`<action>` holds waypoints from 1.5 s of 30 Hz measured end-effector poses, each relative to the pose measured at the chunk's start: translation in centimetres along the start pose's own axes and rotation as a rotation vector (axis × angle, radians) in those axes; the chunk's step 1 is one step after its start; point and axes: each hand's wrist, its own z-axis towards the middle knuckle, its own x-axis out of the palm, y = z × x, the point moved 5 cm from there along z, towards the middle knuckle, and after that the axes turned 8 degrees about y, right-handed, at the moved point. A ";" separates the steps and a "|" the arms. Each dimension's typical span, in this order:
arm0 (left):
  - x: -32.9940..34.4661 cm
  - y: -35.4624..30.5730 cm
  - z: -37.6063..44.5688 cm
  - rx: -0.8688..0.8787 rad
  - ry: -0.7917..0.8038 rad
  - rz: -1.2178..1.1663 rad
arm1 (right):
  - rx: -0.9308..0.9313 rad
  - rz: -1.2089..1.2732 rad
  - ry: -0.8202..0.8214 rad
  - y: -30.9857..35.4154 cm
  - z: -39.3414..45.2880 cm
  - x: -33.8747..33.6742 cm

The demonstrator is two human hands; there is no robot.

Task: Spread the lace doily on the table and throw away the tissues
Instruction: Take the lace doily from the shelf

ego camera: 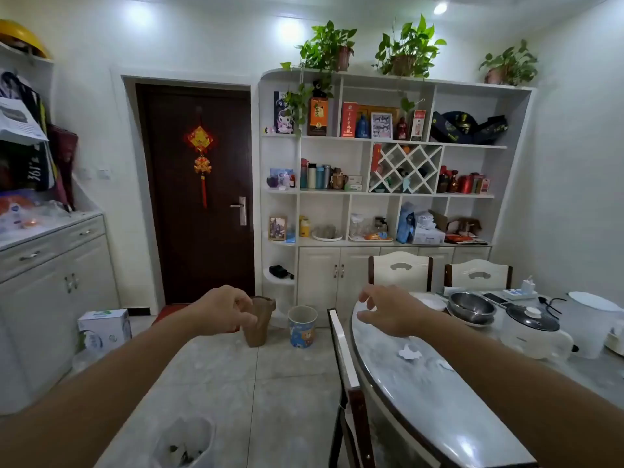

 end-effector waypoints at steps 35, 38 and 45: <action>-18.1 12.7 60.8 0.049 0.096 -0.065 | 0.120 0.112 0.035 -6.0 62.2 -6.5; -18.3 12.5 66.4 0.060 0.129 -0.043 | 0.150 0.109 0.039 -8.3 66.7 -7.1; -18.4 12.5 80.8 0.130 0.192 -0.054 | 0.236 0.122 0.015 -13.9 77.9 -7.8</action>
